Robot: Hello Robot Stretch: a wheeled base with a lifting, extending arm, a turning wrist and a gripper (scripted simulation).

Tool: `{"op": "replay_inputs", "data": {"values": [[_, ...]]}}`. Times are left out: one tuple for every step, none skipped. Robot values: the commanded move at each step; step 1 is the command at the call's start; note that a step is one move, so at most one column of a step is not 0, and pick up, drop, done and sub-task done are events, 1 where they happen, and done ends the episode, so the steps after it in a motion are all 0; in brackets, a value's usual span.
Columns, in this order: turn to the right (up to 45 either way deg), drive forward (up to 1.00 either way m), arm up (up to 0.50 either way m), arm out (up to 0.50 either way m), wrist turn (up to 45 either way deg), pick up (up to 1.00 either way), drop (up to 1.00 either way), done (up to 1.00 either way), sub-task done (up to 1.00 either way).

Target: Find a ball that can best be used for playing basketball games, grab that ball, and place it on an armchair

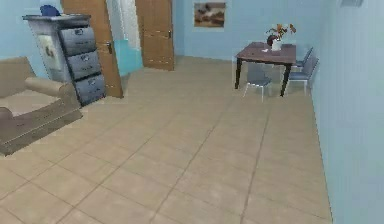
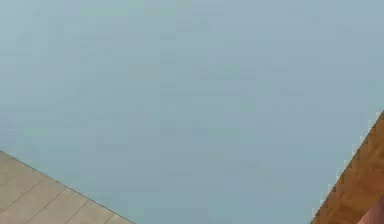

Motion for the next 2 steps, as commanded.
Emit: {"op": "replay_inputs", "data": {"values": [[0.0, 1.0, 0.0, 0.0, 0.0, 0.0, 0.0, 0.0, 0.0], [0.0, 1.0, 0.0, 0.0, 0.0, 0.0, 0.0, 0.0, 0.0]]}}
